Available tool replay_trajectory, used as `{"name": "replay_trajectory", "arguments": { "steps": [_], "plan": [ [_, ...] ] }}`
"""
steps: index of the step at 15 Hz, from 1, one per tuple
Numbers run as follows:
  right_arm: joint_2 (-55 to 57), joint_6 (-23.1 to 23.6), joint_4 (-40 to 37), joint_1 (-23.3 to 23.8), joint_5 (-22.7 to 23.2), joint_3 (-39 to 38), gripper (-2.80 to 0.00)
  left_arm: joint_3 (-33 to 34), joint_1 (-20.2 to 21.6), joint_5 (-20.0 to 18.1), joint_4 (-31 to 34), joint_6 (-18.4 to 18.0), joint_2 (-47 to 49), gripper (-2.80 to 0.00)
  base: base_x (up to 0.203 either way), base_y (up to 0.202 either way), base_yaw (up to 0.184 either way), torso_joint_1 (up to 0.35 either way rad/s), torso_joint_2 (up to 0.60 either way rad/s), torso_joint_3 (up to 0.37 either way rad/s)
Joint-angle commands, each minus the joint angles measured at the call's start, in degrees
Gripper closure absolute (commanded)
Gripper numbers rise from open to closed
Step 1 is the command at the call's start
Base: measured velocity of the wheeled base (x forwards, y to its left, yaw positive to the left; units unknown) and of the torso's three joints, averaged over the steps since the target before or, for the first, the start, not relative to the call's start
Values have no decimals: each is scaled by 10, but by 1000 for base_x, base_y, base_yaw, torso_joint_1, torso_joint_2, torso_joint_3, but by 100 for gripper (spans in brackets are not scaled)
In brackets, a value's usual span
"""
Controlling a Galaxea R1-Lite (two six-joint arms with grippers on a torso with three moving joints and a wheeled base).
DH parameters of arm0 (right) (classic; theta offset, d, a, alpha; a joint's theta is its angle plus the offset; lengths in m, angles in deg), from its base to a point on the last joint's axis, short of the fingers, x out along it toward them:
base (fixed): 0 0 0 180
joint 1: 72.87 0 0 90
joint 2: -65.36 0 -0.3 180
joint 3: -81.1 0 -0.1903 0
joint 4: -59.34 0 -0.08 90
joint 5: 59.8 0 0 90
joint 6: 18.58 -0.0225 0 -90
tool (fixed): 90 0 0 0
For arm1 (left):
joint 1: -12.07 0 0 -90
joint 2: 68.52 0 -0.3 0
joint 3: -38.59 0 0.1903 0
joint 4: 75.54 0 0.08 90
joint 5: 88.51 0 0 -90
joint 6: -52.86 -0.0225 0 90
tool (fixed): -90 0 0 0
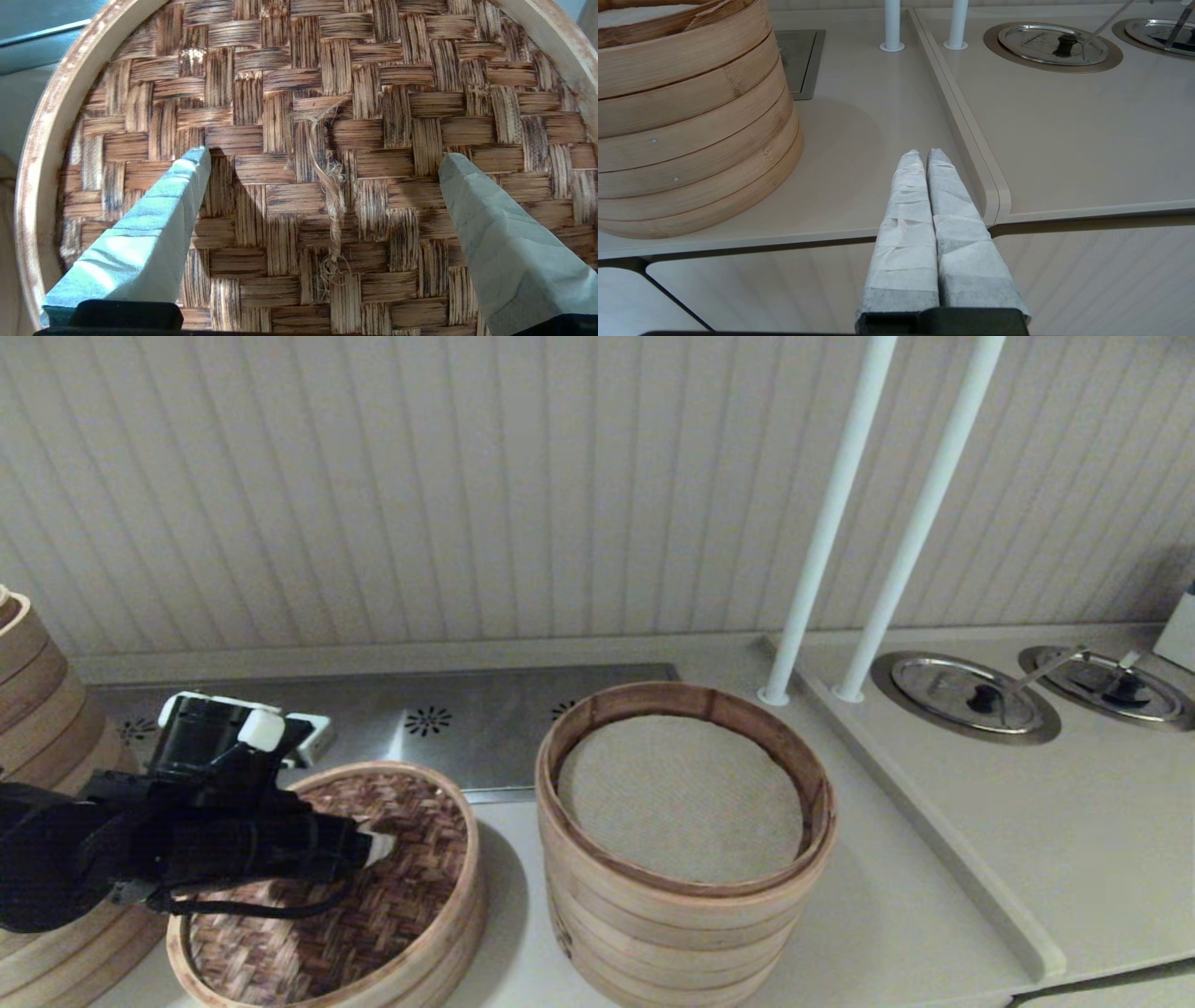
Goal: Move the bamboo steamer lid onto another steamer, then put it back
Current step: Pick up the steamer
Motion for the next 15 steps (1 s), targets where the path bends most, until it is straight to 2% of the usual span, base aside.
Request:
{"name": "replay_trajectory", "arguments": {
  "steps": [1,15],
  "plan": [
    [0,0,0,0,0,-2,0,2,0,5,-8,0,-2,0,0,0,0,0,0,0],
    [0,0,0,0,0,-2,0,11,0,7,-22,3,-6,0,0,0,0,0,0,0]
  ]
}}
